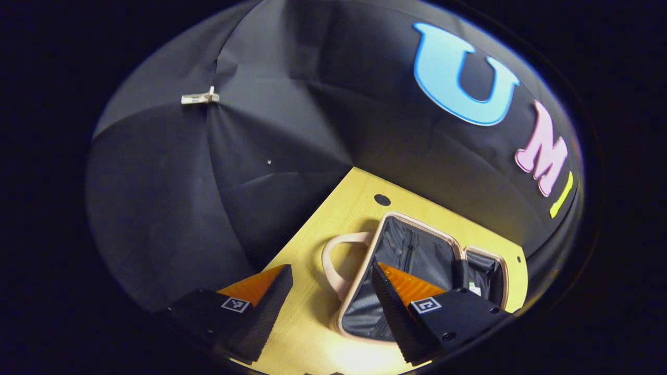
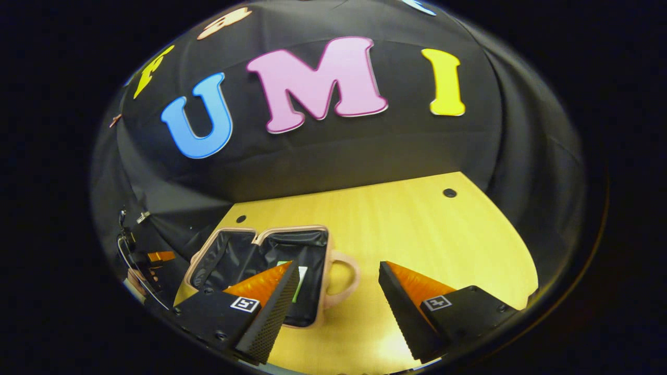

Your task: First open the suitcase, pack the skin care products into it, and then close the suitcase.

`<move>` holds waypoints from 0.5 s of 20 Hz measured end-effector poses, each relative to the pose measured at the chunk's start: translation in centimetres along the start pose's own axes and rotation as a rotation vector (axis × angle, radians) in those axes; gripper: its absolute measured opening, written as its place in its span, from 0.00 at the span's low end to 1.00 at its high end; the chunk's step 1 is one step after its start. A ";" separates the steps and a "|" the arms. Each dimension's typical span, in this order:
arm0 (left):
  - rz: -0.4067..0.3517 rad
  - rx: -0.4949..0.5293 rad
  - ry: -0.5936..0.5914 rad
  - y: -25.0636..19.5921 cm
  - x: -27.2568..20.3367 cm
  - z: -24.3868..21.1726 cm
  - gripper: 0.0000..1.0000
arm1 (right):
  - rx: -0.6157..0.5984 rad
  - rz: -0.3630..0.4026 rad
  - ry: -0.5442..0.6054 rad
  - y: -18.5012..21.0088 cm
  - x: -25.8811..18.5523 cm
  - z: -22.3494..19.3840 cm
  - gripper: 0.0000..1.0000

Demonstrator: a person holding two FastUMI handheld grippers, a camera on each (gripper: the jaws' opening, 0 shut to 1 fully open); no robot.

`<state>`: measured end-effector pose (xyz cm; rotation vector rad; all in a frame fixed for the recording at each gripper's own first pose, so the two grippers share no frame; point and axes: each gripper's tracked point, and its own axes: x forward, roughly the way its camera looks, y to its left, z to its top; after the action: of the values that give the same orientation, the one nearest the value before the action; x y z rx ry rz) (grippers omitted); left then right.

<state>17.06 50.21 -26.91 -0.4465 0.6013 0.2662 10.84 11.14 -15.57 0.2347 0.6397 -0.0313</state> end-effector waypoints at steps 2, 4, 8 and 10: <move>-0.014 -0.063 0.044 0.2 3.3 0.3 0.95 | -0.022 -0.050 -0.033 -2.5 -2.2 0.9 0.97; 0.012 -0.153 0.113 1.3 5.9 -0.8 0.95 | -0.024 -0.084 -0.044 -3.9 -4.4 0.9 0.97; -0.022 -0.386 0.208 1.1 9.4 -3.0 0.90 | -0.015 -0.108 0.020 -5.3 -7.2 -1.4 0.97; -0.010 -0.413 0.245 1.6 9.8 -4.1 0.92 | -0.018 -0.121 0.044 -5.7 -7.7 -2.6 0.97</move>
<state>22.28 50.79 -36.31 -0.8888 0.7862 0.3296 2.59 5.86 -14.14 0.1792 0.6968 -0.1370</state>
